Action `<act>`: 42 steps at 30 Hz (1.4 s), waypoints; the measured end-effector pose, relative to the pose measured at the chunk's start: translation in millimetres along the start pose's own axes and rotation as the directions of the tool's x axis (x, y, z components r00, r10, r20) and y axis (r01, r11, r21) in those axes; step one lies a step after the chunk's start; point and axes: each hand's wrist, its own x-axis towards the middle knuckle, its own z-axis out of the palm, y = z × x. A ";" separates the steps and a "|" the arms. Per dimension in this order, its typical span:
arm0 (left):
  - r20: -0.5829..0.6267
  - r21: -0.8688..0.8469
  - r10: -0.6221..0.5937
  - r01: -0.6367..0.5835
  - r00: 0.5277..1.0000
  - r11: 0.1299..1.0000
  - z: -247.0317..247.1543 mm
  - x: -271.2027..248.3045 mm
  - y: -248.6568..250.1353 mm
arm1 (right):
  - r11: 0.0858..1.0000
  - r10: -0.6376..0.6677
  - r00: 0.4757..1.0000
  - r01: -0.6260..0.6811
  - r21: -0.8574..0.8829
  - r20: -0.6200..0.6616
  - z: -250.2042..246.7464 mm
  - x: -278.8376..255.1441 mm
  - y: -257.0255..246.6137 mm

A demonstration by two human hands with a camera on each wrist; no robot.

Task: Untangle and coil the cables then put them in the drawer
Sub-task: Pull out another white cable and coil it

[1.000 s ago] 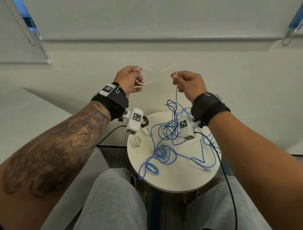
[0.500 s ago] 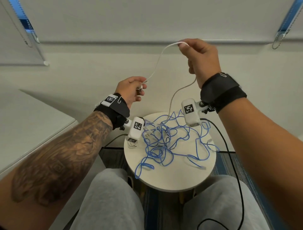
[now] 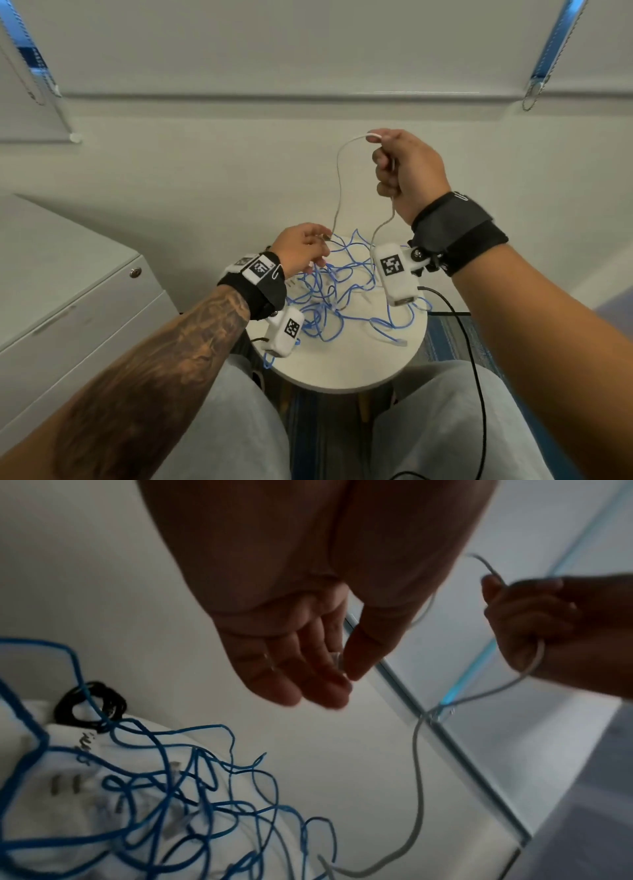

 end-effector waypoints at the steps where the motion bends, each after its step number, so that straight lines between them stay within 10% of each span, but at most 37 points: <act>1: -0.032 0.069 0.029 -0.026 0.999 0.997 3.8 -0.8 -3.1 | 1.000 0.005 1.000 -0.005 0.004 -0.013 -4.4 -1.8 0.7; 8: -0.157 0.043 0.126 -0.120 0.980 0.992 3.7 -17.0 -18.9 | 0.905 -0.030 0.994 -0.017 -0.426 -0.105 -40.1 -10.5 8.6; 14: -0.006 -0.499 0.024 -0.024 1.000 0.866 -5.3 -29.1 7.7 | 0.448 -0.025 0.971 0.223 -0.866 0.237 -43.6 -32.8 42.2; 19: 0.004 -0.616 0.043 -0.032 0.999 0.787 -7.8 -28.3 23.3 | 0.747 0.272 0.874 0.072 -0.661 0.403 -13.4 -64.9 73.8; 23: -0.103 -0.643 -0.011 -0.058 0.995 0.764 -19.0 -29.2 13.3 | 0.874 0.231 0.917 -0.049 -0.483 0.326 -18.6 -69.8 80.8; 30: -0.033 -0.210 0.017 -0.023 0.999 0.977 -15.4 -41.5 1.7 | 0.792 0.087 0.956 0.103 -0.601 0.280 -27.6 -66.6 72.8; 35: 0.126 0.066 0.222 -0.231 0.967 0.971 16.5 -56.1 3.2 | 0.795 0.025 0.968 0.131 -0.592 0.249 -23.9 -58.1 73.9; 42: 0.334 -0.345 -0.051 0.173 0.941 0.923 14.1 -61.6 9.3 | 0.803 -0.025 0.981 0.136 -0.581 0.194 -35.2 -50.5 81.9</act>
